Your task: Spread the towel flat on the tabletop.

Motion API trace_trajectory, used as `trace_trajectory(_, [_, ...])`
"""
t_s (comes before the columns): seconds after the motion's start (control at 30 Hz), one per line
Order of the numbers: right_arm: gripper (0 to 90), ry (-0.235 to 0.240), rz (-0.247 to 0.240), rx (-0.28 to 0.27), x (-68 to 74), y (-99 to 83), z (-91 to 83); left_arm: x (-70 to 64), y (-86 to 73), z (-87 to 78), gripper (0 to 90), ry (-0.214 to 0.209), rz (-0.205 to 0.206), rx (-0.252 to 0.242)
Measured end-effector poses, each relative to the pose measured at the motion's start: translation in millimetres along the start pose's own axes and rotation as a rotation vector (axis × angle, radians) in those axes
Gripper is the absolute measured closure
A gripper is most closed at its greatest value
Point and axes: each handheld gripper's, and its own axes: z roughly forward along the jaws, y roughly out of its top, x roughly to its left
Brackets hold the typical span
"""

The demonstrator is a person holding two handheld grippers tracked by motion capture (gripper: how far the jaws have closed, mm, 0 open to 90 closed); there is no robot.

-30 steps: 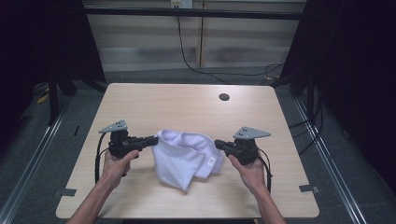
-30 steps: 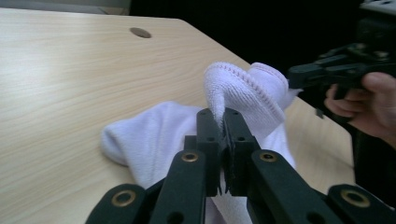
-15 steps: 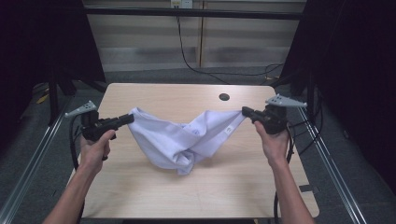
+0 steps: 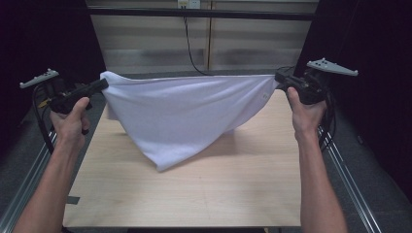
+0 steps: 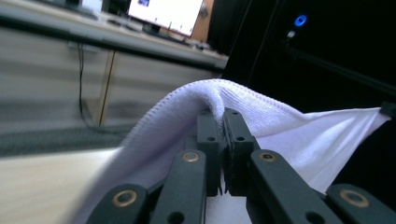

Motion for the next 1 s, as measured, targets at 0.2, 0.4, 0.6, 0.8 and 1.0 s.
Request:
trace_trajectory(0.2, [90.0, 0.054, -0.038, 0.047, 12.3, -39.9, -20.5, -10.0, -54.8, -19.1, 87.4, -0.057, 0.038, 0.094])
trace_trajectory(0.4, [90.0, 0.115, -0.025, 0.137, 24.6, -111.2, -43.5, -17.9, -120.9, -32.4, 87.3, -0.119, -0.013, 0.192])
trace_trajectory(0.6, [90.0, 0.215, 0.000, 0.250, 54.5, -193.6, -86.5, -42.5, -176.1, -45.1, 84.6, -0.183, 0.034, 0.368])
trace_trajectory(0.8, [82.5, 0.271, -0.005, 0.350, 73.9, -233.5, -105.4, -48.5, -171.3, -54.8, 66.0, -0.214, 0.042, 0.345])
trace_trajectory(1.0, [67.0, 0.294, 0.003, 0.304, 69.3, -221.3, -99.6, -48.9, -148.4, -45.9, 53.3, -0.197, 0.061, 0.310])
